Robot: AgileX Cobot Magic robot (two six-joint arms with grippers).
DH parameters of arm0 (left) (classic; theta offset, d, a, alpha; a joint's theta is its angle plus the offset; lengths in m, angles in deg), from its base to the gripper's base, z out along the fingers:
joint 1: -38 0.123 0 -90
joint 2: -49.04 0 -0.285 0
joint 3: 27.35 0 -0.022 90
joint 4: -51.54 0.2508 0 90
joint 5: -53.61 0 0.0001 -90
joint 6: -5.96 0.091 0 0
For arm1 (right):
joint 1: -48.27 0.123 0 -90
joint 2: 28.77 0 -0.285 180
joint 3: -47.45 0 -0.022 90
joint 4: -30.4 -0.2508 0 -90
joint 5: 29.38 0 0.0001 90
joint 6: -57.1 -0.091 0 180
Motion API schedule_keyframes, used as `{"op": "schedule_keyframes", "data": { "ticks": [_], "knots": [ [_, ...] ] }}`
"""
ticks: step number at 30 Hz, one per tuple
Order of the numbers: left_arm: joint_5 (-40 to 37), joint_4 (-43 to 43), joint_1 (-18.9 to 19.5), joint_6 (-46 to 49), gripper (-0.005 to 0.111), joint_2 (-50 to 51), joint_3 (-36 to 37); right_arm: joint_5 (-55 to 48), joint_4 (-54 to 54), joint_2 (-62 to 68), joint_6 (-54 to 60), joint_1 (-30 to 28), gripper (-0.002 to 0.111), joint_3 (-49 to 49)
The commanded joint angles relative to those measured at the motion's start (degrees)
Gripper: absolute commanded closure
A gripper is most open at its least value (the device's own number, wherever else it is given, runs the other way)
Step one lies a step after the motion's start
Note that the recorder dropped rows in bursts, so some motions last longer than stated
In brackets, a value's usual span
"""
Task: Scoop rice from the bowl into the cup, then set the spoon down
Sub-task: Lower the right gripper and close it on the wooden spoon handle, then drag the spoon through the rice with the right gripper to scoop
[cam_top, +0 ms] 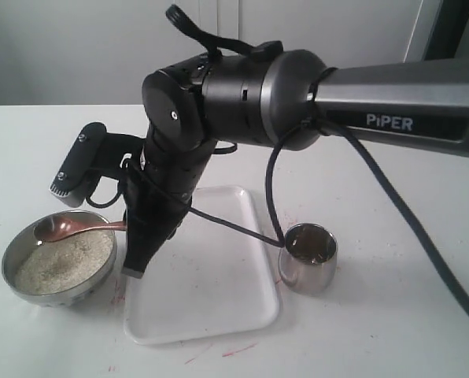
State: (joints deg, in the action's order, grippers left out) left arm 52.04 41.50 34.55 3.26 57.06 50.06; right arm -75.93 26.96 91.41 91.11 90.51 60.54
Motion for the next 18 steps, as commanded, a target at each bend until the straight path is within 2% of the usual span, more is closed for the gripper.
{"op": "schedule_keyframes", "data": {
  "ticks": [1,5,11,18],
  "knots": [
    [0.21,-0.53,-0.13,-0.11,0.092,-0.24,-0.19,-1.19,3.97,-1.01,0.4,0.08,0.108,0.43],
    [0.21,-0.53,-0.13,-0.11,0.092,-0.24,-0.19,-1.3,7.31,-1.01,0.4,1.41,0.108,0.43],
    [0.21,-0.53,-0.13,-0.11,0.092,-0.24,-0.19,-1.2,19.62,-1.01,0.06,5.53,0.108,0.43],
    [0.21,-0.53,-0.13,-0.11,0.092,-0.24,-0.19,-1.64,29.1,-1.01,-2.02,7.53,0.108,0.43]
  ]
}}
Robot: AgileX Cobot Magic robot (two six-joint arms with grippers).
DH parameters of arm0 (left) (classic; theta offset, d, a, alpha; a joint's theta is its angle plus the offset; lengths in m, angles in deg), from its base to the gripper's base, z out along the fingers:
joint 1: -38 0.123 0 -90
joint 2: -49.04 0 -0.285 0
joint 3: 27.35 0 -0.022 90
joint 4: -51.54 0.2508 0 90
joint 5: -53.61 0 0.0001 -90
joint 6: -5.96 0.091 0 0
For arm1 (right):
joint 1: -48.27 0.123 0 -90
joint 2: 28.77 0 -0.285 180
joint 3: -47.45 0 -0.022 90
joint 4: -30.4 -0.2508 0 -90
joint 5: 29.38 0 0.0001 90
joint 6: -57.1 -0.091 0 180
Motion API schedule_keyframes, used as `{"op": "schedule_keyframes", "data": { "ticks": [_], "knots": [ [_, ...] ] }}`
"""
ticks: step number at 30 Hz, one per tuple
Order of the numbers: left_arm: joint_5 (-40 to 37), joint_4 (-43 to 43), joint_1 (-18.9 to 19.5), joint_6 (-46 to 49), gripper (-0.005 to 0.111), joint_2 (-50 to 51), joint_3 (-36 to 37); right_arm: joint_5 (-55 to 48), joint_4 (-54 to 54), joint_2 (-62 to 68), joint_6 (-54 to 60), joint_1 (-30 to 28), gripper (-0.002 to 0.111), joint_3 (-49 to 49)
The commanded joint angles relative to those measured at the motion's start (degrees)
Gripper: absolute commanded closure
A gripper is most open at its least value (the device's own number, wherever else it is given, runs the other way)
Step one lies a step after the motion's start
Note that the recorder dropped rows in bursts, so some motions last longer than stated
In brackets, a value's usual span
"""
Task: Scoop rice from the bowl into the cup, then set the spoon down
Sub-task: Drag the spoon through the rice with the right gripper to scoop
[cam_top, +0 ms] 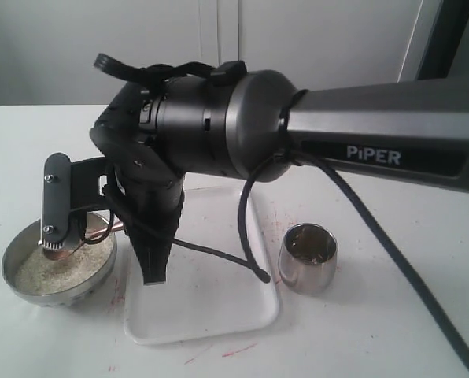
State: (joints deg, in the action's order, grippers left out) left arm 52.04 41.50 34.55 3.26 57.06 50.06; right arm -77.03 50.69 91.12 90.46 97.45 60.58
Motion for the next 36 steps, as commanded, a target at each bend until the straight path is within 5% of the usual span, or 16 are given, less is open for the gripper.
{"op": "schedule_keyframes", "data": {
  "ticks": [1,27,36],
  "knots": [
    [0.21,-0.53,-0.13,-0.11,0.092,-0.24,-0.19,-0.54,6.5,-0.72,-1.93,0.74,0.108,0.39],
    [0.21,-0.53,-0.13,-0.11,0.092,-0.24,-0.19,0.78,8.99,3.07,-6.47,1.67,0.108,0.39],
    [0.21,-0.53,-0.13,-0.11,0.092,-0.24,-0.19,1.06,1.62,3.3,-6.59,1.67,0.108,0.39]
  ]
}}
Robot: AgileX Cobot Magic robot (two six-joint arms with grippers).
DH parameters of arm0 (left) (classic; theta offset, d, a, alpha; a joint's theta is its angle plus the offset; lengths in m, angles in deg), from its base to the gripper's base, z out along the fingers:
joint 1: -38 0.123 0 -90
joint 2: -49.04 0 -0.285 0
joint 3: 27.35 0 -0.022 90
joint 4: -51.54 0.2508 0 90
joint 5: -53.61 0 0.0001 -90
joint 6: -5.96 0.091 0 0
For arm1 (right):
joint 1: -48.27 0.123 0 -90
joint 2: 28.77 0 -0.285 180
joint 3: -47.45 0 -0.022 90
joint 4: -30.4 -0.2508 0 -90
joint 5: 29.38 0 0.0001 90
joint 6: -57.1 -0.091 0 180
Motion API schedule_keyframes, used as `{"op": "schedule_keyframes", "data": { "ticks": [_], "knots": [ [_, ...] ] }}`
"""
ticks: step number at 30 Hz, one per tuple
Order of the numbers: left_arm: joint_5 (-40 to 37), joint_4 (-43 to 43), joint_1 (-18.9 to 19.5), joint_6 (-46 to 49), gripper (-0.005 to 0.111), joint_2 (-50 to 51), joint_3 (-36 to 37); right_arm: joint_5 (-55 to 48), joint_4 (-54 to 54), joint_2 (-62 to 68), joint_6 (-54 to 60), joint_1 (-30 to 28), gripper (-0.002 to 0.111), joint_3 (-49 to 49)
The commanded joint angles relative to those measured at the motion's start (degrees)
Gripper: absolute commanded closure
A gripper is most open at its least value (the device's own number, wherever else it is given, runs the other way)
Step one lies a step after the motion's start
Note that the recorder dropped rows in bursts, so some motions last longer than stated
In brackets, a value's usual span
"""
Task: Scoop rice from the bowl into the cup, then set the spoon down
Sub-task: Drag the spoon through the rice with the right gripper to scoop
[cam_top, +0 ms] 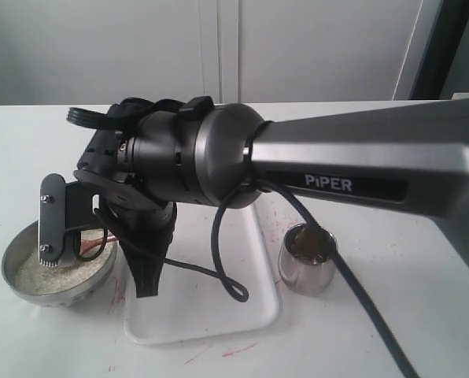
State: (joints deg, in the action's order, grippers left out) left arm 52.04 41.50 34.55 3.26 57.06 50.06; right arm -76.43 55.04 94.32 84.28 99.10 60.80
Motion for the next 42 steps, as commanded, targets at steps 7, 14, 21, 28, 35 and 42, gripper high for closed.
{"op": "schedule_keyframes", "data": {
  "ticks": [7,14,21,28,35,42],
  "knots": [
    [0.21,-0.53,-0.13,-0.11,0.092,-0.24,-0.19,0.46,-4.65,0.16,-4.44,-0.08,0.108,0.17],
    [0.21,-0.53,-0.13,-0.11,0.092,-0.24,-0.19,0.35,-5.32,0.16,-11.04,-0.08,0.108,0.17],
    [0.21,-0.53,-0.13,-0.11,0.092,-0.24,-0.19,-1.05,-9.09,0.16,-11.17,-0.2,0.108,0.17],
    [0.21,-0.53,-0.13,-0.11,0.092,-0.24,-0.19,-1.94,-14.76,0.16,-12.07,-1.71,0.108,0.17],
    [0.21,-0.53,-0.13,-0.11,0.092,-0.24,-0.19,-1.71,-16.46,0.16,-12.34,-1.84,0.108,0.17],
    [0.21,-0.53,-0.13,-0.11,0.092,-0.24,-0.19,-1.48,-19.96,0.16,-12.34,-2.36,0.108,0.17]
  ]
}}
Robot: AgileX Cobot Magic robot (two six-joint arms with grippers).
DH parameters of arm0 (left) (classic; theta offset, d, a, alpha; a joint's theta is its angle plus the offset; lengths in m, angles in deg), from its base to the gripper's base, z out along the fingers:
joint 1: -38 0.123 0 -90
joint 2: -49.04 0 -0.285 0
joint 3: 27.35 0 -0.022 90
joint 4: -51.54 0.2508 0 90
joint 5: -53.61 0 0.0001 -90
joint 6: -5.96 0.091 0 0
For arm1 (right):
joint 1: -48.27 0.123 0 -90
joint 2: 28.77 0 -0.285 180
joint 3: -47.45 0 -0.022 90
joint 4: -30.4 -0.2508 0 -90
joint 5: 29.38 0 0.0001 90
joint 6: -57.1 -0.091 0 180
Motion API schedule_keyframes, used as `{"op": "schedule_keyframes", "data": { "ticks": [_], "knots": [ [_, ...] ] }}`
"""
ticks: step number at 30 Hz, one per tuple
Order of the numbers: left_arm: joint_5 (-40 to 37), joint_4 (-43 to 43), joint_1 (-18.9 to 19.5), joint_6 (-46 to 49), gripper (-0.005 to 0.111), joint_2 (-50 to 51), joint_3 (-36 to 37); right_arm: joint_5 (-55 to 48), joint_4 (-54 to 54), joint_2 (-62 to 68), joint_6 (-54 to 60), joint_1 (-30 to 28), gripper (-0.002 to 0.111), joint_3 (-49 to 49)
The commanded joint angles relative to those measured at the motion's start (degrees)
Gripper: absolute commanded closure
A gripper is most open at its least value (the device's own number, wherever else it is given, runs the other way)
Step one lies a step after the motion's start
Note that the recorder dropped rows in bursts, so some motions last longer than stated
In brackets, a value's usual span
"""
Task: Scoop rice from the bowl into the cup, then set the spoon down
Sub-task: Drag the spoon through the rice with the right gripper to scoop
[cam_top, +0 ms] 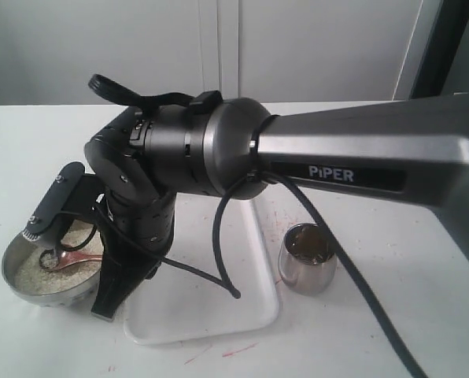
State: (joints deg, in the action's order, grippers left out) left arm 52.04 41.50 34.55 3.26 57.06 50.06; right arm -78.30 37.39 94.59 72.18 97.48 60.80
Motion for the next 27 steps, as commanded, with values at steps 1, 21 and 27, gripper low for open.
{"op": "schedule_keyframes", "data": {
  "ticks": [1,21,27],
  "knots": [
    [0.21,-0.53,-0.13,-0.11,0.092,-0.24,-0.19,0.49,-2.81,-0.1,-0.24,-0.84,0.108,0.17],
    [0.21,-0.53,-0.13,-0.11,0.092,-0.24,-0.19,1.72,-6.99,-3.56,0.12,-1.99,0.108,0.17],
    [0.21,-0.53,-0.13,-0.11,0.092,-0.24,-0.19,-1.09,-7.86,-4.05,1.33,-2.37,0.108,0.17]
  ]
}}
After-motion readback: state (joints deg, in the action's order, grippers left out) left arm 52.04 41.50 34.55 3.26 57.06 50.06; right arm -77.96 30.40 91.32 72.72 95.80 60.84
